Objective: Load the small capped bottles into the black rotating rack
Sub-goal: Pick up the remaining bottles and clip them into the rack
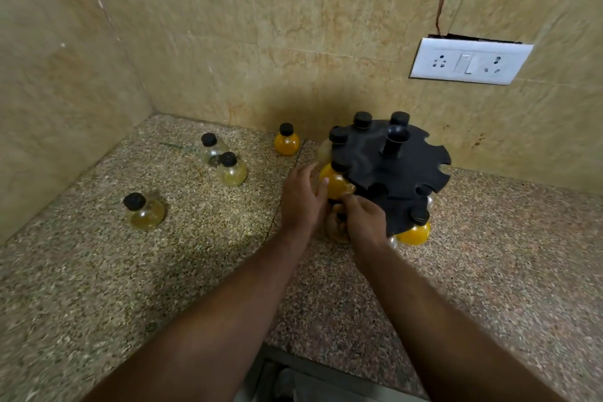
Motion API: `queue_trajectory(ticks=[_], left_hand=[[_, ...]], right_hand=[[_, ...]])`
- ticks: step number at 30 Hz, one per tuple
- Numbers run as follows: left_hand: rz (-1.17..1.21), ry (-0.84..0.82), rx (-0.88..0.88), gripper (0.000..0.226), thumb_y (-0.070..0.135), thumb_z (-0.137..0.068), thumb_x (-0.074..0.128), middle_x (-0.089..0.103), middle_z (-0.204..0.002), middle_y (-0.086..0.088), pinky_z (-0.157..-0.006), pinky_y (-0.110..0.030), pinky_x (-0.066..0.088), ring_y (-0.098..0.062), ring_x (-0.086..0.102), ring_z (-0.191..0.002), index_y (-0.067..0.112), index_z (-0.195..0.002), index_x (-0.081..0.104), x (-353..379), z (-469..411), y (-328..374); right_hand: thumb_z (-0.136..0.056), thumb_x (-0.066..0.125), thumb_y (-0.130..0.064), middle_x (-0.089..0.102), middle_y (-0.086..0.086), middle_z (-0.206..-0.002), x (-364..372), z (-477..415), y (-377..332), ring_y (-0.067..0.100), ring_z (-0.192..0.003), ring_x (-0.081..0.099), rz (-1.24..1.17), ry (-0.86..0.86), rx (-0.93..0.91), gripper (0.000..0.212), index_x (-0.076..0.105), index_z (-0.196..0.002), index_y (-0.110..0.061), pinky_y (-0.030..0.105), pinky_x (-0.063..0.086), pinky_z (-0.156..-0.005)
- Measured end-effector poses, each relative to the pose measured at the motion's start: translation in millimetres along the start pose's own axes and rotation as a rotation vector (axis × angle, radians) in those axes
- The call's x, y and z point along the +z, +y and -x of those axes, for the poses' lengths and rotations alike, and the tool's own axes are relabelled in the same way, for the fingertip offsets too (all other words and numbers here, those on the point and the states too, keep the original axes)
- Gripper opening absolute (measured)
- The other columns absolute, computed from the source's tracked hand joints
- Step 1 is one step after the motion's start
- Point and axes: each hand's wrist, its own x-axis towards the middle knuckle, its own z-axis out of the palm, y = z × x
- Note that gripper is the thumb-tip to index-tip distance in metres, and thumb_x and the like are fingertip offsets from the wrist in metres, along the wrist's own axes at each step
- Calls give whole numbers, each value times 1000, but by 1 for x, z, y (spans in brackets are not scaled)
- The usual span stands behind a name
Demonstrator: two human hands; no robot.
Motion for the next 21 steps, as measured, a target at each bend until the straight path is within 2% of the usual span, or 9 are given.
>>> queue_trajectory(ticks=[3, 7, 9, 10, 14, 17, 19, 21], left_hand=[[34, -2, -68, 44, 31, -96, 61, 58, -128, -10, -92, -39, 51, -23, 57, -114, 12, -135, 56, -12, 5, -27], [7, 26, -281, 47, 34, -95, 61, 57, -128, -9, -90, -30, 44, -22, 56, -115, 13, -136, 55, -36, 17, -77], [-12, 57, -395, 47, 33, -93, 62, 57, -130, -7, -95, -33, 46, -23, 56, -116, 16, -136, 55, -49, 22, -103], [-18, 77, -445, 46, 32, -92, 62, 58, -129, -7, -98, -36, 47, -24, 57, -116, 17, -136, 55, -55, 25, -117], [39, 172, -607, 46, 34, -86, 59, 62, -125, -9, -98, -42, 50, -28, 59, -115, 17, -129, 59, -81, 25, -167], [3, 318, -609, 63, 31, -87, 66, 52, -138, -16, -107, -43, 43, -32, 51, -125, 10, -143, 45, -99, 25, -191], [-50, 470, -640, 75, 29, -88, 70, 42, -145, -23, -111, -42, 35, -37, 42, -132, 3, -148, 35, -111, 23, -202], [-111, 607, -666, 80, 30, -87, 73, 39, -145, -31, -111, -49, 35, -45, 40, -133, -4, -148, 32, -124, 17, -214]], right_hand=[[-97, 60, -35, 58, 12, -72, 25, 0, 12, 22, -65, 50, 151, -109, -32, 38, 67, -85, 0, 37, 40, -60], [-99, 59, -31, 72, 11, -87, 64, -6, 31, 20, -74, 62, 386, -239, -58, 24, 71, -86, -14, 38, 50, -68], [-94, 61, -37, 74, 3, -96, 87, -12, 42, 22, -88, 69, 505, -284, -76, 18, 73, -99, -24, 42, 58, -83], [-92, 62, -40, 75, 1, -100, 98, -15, 48, 23, -93, 70, 566, -304, -82, 22, 72, -107, -27, 45, 58, -87], [-92, 62, -43, 69, -4, -100, 140, -22, 60, 22, -94, 68, 746, -398, -98, 35, 63, -124, -29, 42, 56, -88], [-90, 60, -47, 69, 0, -113, 169, -26, 67, 23, -100, 68, 845, -456, -94, 45, 57, -131, -29, 40, 56, -89], [-90, 59, -49, 65, 4, -130, 190, -31, 74, 25, -113, 65, 958, -478, -105, 53, 53, -138, -29, 34, 53, -94], [-91, 61, -51, 58, 8, -141, 208, -34, 82, 28, -124, 58, 1063, -514, -141, 60, 48, -144, -27, 34, 49, -98]])
